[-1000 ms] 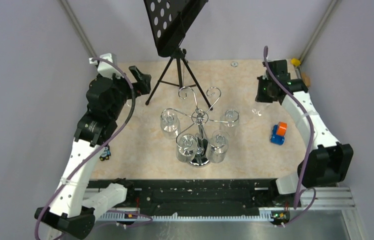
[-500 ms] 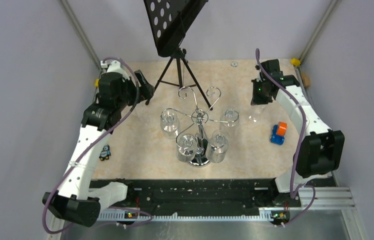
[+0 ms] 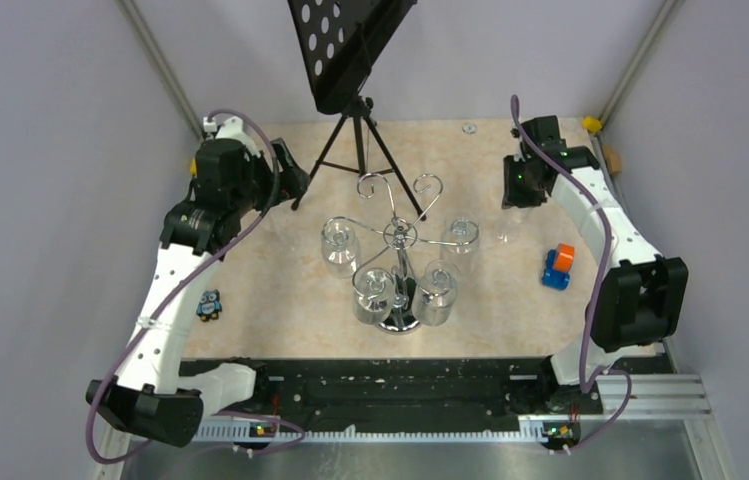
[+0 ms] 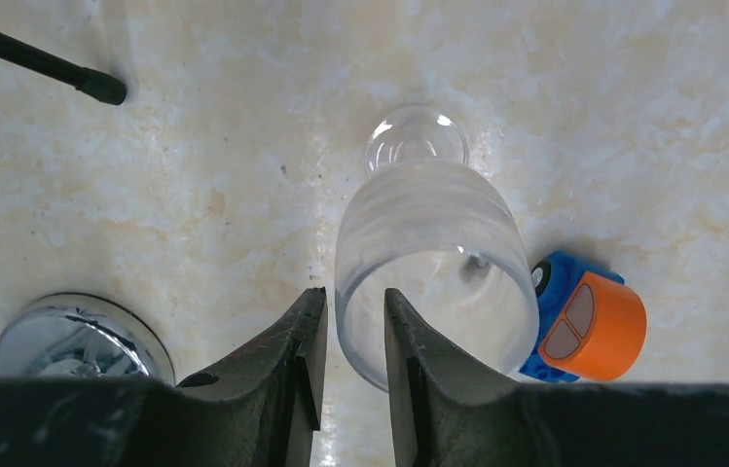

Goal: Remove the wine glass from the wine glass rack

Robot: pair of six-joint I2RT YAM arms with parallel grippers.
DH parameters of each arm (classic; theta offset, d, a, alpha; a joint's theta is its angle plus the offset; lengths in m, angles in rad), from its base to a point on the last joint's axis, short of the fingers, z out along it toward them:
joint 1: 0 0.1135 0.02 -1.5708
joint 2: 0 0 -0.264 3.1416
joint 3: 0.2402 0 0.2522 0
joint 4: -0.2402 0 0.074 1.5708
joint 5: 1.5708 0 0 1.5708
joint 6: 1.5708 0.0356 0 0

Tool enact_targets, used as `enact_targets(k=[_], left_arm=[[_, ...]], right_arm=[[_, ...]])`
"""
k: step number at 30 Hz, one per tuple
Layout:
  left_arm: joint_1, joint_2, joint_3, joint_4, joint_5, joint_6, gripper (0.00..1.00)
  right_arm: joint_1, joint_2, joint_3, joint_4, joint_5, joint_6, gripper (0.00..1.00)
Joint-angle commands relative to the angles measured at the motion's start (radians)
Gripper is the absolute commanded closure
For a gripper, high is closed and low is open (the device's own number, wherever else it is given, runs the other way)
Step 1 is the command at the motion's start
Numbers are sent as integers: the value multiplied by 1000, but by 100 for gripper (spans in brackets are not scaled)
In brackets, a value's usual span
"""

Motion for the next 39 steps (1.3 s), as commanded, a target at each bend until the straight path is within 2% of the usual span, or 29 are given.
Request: enact_targets(k=[1, 11, 16, 20, 24, 29, 32, 36, 39], left_arm=[[6, -44, 6, 36, 35, 42, 1], [6, -82, 0, 38, 5, 65, 1], [6, -111, -5, 45, -13, 77, 1], [6, -140, -29, 85, 64, 75, 1], [6, -162, -45, 120, 144, 72, 2], [6, -176, -46, 136, 198, 64, 3], [6, -188, -47, 139, 230, 65, 3], [6, -205, -55, 144, 261, 72, 3], [6, -218, -69, 152, 279, 87, 3]], right_arm=[[-4, -25, 76, 8, 34, 4, 70], [-3, -82, 107, 35, 52, 7, 59], [-4, -163, 99, 85, 13, 21, 55], [-3, -291, 47, 200, -90, 87, 50], [-4, -427, -54, 369, -267, 202, 43], [-3, -555, -165, 537, -460, 373, 31], [-3, -619, -208, 557, -584, 476, 30], [-2, -657, -236, 511, -603, 502, 30], [-2, -666, -260, 481, -636, 537, 34]])
